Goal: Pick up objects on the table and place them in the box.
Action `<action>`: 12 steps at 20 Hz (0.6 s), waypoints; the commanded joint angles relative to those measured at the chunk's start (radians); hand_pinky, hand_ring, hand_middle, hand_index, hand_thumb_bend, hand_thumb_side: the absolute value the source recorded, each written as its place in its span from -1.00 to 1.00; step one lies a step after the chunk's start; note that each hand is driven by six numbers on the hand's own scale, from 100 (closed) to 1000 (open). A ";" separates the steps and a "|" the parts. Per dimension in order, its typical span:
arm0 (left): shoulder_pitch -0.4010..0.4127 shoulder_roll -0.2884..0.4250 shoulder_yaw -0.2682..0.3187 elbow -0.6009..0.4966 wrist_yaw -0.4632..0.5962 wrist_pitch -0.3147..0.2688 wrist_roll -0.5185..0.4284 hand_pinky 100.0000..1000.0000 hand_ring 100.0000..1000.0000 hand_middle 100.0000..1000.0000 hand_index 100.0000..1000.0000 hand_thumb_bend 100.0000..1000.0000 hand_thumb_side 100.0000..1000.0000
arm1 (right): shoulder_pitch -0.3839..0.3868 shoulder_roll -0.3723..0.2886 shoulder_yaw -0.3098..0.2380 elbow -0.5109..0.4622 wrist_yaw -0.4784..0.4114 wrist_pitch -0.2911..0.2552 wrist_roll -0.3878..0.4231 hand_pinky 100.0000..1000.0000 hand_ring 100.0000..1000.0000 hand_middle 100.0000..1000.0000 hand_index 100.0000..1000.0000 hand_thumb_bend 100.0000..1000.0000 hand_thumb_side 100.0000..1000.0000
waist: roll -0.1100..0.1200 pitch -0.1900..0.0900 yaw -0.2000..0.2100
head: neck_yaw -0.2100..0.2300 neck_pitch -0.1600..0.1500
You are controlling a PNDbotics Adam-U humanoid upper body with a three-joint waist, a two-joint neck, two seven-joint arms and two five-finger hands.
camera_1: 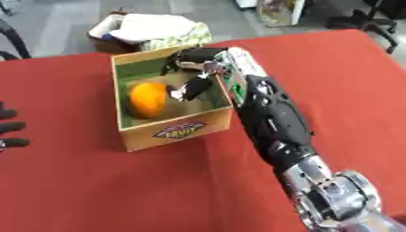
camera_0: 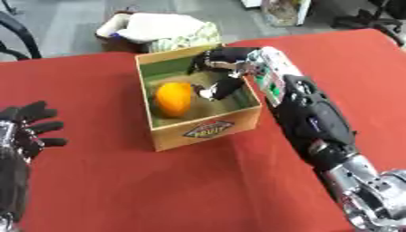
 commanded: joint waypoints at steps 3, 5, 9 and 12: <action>-0.007 0.006 0.002 -0.012 0.005 -0.003 -0.001 0.14 0.36 0.35 0.62 -0.96 1.00 | -0.017 -0.016 -0.006 -0.009 0.022 -0.028 0.039 0.55 0.65 0.72 0.78 -0.94 0.19 | -0.001 -0.017 0.001 | 0.001 -0.006; -0.007 0.006 0.002 -0.012 0.005 -0.004 -0.001 0.14 0.36 0.35 0.62 -0.96 1.00 | -0.018 -0.018 -0.009 -0.015 0.018 -0.029 0.036 0.55 0.65 0.72 0.78 -0.94 0.16 | -0.002 -0.017 0.001 | 0.001 -0.006; -0.006 0.006 0.003 -0.012 0.005 -0.004 0.000 0.14 0.36 0.35 0.62 -0.96 1.00 | -0.017 -0.025 -0.016 -0.033 -0.002 -0.025 0.016 0.53 0.63 0.69 0.77 -1.00 0.05 | -0.003 -0.017 0.001 | 0.002 -0.007; -0.006 0.006 0.004 -0.012 0.005 -0.005 0.000 0.14 0.36 0.35 0.62 -0.96 1.00 | -0.009 -0.035 -0.026 -0.060 -0.033 -0.018 -0.012 0.50 0.60 0.65 0.74 -1.00 -0.15 | -0.003 -0.016 0.001 | 0.004 -0.007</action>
